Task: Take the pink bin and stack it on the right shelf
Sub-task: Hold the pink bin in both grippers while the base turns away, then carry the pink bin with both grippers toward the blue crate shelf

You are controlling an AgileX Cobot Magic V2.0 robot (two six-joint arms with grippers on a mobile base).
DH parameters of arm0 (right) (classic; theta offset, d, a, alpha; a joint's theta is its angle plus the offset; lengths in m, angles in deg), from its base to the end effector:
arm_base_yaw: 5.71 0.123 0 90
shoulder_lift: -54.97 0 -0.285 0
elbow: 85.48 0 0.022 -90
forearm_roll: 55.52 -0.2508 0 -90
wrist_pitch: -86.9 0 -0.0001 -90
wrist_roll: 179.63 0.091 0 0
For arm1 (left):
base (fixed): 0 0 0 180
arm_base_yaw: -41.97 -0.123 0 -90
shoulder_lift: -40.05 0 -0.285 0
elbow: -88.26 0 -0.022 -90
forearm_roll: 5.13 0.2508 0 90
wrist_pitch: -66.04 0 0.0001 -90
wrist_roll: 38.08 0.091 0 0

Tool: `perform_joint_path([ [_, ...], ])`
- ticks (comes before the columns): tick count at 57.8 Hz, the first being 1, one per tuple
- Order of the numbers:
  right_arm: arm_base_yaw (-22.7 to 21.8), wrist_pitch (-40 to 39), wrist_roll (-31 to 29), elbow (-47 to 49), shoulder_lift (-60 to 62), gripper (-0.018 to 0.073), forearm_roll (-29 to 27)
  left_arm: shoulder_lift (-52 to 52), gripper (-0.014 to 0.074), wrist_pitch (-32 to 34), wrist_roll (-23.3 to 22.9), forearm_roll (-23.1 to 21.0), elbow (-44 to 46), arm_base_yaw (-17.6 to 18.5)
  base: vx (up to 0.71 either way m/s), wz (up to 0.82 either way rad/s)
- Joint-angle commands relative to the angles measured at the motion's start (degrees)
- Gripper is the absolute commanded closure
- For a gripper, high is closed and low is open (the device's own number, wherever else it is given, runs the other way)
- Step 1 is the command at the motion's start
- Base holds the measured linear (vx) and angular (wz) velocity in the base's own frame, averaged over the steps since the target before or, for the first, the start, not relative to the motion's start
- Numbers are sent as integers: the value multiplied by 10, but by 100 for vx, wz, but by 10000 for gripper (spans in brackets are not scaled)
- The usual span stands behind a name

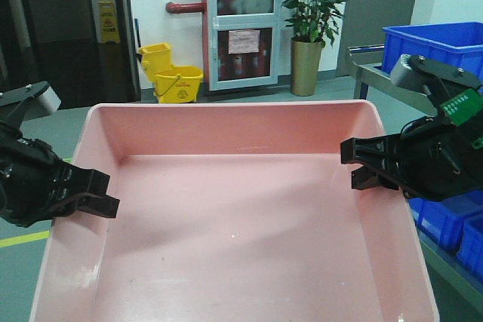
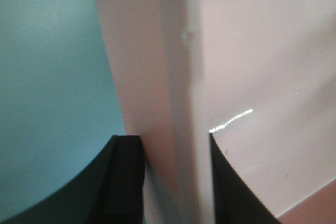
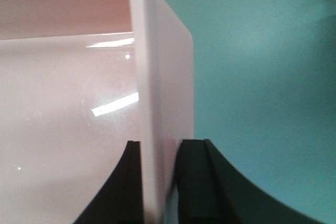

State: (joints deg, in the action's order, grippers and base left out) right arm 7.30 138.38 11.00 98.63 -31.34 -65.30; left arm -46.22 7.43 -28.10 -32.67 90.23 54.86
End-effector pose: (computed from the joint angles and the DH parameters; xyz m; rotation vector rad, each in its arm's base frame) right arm 0.2825 0.0777 0.4013 0.0091 2.3547 0.4130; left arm 0.2676 -0.0981 0.3903 0.3464 2.4201 -0.6357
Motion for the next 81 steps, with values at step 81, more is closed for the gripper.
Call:
perform_joint_path([
  [81, -6, -68, 5, 21, 17, 568, -11, 23, 601, 6, 15, -42, 17, 4, 45, -52],
])
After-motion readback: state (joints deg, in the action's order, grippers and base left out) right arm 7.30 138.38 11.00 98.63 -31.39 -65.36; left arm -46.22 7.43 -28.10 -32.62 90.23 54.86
